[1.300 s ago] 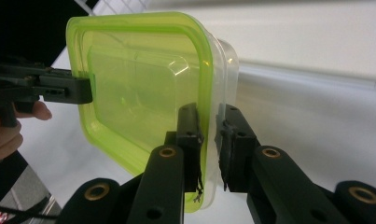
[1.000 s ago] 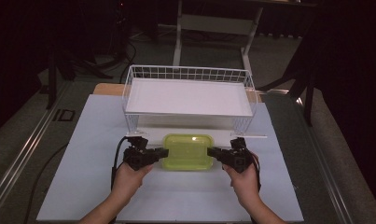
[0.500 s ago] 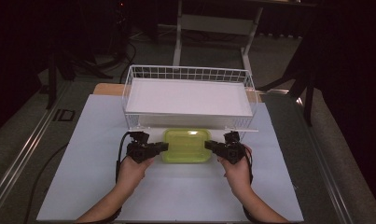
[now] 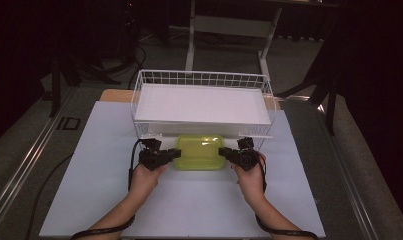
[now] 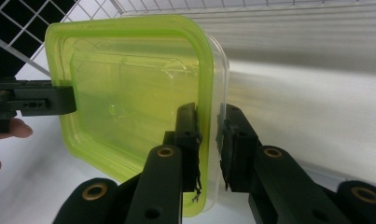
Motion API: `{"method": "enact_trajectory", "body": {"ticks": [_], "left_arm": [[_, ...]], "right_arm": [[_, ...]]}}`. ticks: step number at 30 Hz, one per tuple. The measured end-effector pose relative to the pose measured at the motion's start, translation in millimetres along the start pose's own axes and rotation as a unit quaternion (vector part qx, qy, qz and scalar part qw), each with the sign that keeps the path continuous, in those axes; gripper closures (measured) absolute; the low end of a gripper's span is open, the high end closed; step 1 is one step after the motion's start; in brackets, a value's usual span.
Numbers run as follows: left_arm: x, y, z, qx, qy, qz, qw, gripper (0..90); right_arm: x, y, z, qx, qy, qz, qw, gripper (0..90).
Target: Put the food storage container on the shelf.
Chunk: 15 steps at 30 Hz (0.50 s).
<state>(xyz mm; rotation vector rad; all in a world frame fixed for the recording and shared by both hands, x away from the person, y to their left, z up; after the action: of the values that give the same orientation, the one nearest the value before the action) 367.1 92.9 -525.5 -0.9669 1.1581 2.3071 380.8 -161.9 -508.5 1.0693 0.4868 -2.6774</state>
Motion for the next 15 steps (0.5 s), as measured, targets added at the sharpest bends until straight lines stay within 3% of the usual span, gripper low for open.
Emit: {"method": "enact_trajectory", "body": {"ticks": [5,9,15], "left_arm": [[-4.3,-5.8,-5.1,-0.005,0.004,-0.007,1.0,79.9],[-5.0,-9.3,-8.4,-0.011,0.0,-0.002,0.9999,79.6],[-9.4,-12.3,-9.2,0.0,0.014,-0.009,0.9999,79.5]], "right_arm": [[-1.2,2.1,-9.0,0.008,0.003,-0.008,0.9999,78.2],[-1.5,2.3,-12.9,0.024,0.004,-0.001,0.9997,78.0],[-6.3,2.7,-13.3,0.026,0.01,-0.002,0.9996,77.5]]}}
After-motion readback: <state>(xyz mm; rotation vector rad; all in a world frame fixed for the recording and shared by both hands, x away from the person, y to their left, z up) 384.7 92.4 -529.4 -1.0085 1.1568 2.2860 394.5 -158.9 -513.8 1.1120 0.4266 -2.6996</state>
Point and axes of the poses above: each handheld gripper's, and its own axes: z roughly backward along the jaws, x roughly out of its underside, y roughly to its right, the point moved 4 cm from there along -z, roughly forward along the jaws, and after that the axes turned 13 degrees about x, right-handed, at the moved point
